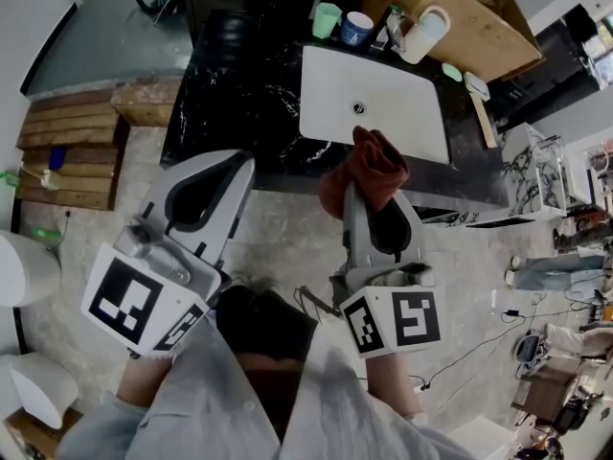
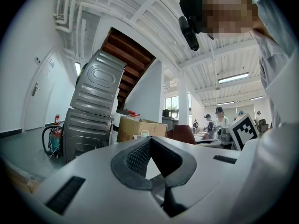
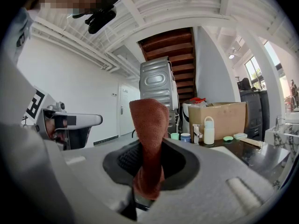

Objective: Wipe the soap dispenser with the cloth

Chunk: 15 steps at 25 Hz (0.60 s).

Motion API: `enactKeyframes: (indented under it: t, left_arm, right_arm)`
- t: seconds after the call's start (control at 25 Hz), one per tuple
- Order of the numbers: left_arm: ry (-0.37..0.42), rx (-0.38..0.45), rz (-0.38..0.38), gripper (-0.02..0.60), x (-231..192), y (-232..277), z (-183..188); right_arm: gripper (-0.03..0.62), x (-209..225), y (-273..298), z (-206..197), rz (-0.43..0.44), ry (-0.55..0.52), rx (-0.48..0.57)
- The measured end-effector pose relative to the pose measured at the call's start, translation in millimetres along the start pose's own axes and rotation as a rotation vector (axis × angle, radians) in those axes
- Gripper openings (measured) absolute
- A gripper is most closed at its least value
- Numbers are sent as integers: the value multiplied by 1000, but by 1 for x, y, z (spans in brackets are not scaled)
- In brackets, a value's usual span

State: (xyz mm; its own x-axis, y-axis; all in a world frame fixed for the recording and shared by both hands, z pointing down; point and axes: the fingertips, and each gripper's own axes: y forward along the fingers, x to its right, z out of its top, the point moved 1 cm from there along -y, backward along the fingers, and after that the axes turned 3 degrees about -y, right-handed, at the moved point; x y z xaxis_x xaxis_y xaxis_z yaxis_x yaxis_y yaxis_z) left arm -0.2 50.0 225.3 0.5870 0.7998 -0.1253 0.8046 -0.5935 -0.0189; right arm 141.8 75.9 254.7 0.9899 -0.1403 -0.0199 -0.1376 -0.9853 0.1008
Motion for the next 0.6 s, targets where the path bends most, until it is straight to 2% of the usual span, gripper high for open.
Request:
enactKeyframes:
  t: [0.6]
  left_arm:
    - [-3,3,0,3,-4,2,1]
  right_arm:
    - [77,-4,6,-1,13,-4,-11]
